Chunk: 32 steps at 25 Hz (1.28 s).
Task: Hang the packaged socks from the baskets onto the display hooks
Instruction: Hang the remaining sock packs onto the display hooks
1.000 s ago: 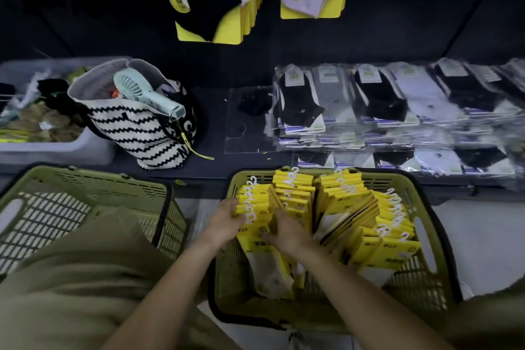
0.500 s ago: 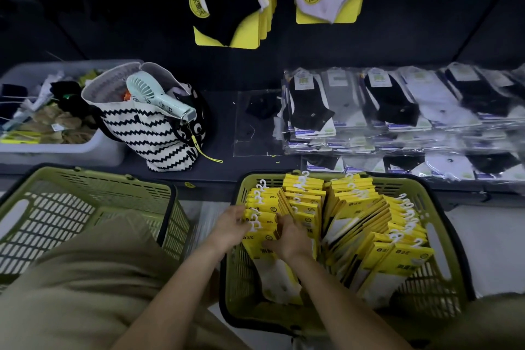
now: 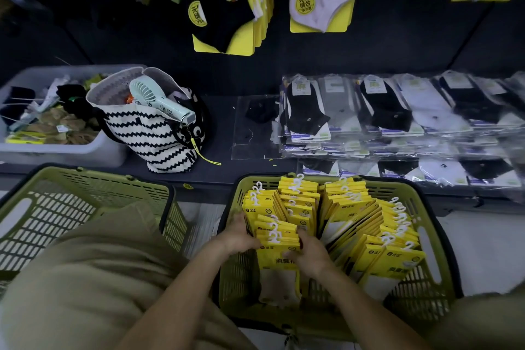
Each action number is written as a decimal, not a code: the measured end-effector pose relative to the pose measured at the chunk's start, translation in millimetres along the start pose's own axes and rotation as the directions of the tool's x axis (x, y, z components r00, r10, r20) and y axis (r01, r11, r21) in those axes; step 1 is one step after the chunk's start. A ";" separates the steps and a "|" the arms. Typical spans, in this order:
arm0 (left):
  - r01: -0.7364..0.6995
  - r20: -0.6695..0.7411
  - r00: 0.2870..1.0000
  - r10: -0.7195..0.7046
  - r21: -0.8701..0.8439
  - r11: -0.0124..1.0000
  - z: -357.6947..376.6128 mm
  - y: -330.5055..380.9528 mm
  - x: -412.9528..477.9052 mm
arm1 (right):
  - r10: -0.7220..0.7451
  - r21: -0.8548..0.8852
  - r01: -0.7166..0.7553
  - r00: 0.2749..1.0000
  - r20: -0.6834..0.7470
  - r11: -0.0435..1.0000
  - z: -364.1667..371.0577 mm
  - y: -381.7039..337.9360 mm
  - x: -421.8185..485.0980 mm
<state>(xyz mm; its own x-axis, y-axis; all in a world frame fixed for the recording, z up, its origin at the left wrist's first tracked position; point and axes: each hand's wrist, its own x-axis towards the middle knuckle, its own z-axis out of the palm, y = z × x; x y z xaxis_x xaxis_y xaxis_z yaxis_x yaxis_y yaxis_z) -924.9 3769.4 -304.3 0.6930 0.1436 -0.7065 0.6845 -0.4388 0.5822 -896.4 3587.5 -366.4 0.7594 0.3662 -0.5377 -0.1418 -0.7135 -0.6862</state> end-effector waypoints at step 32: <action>-0.805 -0.549 0.593 0.589 -0.369 0.465 -80.4 249.0 -74.8 | -0.441 0.273 0.664 0.695 -0.568 0.696 -274.6 -216.1 -75.1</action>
<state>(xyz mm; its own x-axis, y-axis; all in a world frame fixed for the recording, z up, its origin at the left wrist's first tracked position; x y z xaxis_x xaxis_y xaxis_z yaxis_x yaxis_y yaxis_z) -788.1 3720.8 -74.2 0.9382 0.3141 0.1451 -0.1555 0.0082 0.9878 -748.4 3550.2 -43.3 0.9511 0.2294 0.2070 0.2325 -0.0900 -0.9684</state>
